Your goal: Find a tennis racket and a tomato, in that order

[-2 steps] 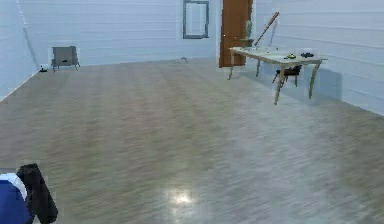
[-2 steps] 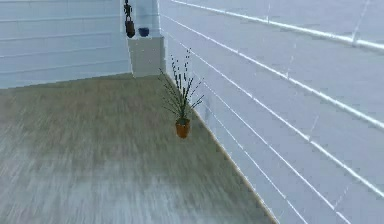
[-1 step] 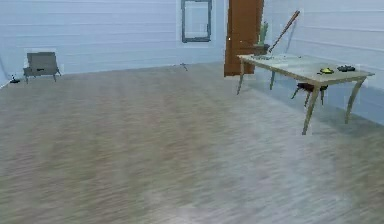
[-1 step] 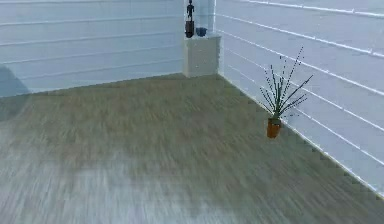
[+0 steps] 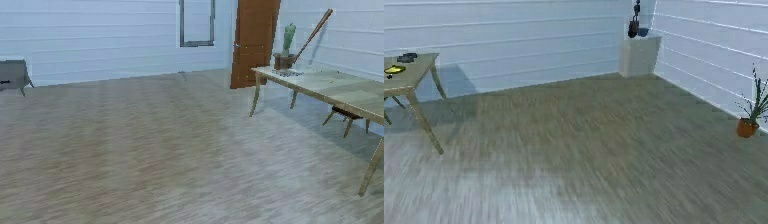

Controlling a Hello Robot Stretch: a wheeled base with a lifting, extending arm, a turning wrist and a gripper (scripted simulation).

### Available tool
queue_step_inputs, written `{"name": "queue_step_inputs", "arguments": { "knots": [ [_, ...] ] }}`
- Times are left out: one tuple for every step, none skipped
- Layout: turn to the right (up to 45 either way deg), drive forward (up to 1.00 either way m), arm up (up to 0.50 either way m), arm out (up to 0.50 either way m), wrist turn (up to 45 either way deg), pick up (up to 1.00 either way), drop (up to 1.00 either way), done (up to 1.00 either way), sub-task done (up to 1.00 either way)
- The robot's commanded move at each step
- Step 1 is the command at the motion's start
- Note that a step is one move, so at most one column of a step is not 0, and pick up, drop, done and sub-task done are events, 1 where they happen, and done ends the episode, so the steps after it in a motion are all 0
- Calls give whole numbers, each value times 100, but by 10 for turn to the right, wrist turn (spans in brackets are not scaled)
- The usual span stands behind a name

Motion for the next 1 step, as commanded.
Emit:
{"name": "queue_step_inputs", "arguments": {
  "knots": [
    [30,0,0,0,0,0,0,0,0]
  ]
}}
